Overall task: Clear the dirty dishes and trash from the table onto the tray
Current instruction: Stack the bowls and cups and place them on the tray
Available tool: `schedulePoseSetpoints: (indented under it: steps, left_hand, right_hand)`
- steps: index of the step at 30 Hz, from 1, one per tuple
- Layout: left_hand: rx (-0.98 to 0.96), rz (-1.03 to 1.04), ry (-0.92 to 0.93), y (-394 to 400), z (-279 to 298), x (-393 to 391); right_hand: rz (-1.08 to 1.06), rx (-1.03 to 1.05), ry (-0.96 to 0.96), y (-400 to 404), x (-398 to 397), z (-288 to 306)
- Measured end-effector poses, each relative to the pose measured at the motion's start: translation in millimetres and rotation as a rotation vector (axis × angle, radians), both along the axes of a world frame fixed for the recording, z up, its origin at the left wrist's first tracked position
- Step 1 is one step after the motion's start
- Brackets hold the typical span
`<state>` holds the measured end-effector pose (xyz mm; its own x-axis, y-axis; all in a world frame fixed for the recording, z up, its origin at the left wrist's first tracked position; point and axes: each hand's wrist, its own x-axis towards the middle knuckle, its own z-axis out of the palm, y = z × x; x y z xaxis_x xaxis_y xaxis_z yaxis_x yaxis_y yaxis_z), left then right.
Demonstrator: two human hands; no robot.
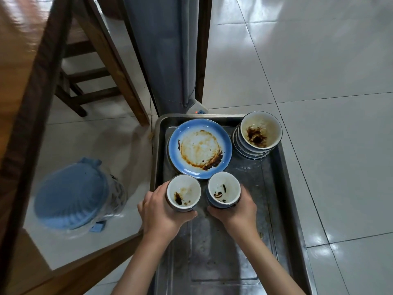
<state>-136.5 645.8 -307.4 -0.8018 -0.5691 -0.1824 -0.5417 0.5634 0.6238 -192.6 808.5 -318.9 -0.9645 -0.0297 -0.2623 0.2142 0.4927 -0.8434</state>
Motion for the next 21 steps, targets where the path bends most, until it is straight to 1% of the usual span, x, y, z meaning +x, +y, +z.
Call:
schedulePoseSetpoints:
  steps: [12,21]
  left_hand:
    - [0.007,-0.008,-0.031,1.1,2.8,-3.3]
    - [-0.023,-0.010,-0.042,4.0,2.9,-0.3]
  right_hand:
    - [0.027,-0.027,0.008,0.3,4.3,-3.7]
    - [0.044,-0.075,0.009,1.5,7.6,-0.5]
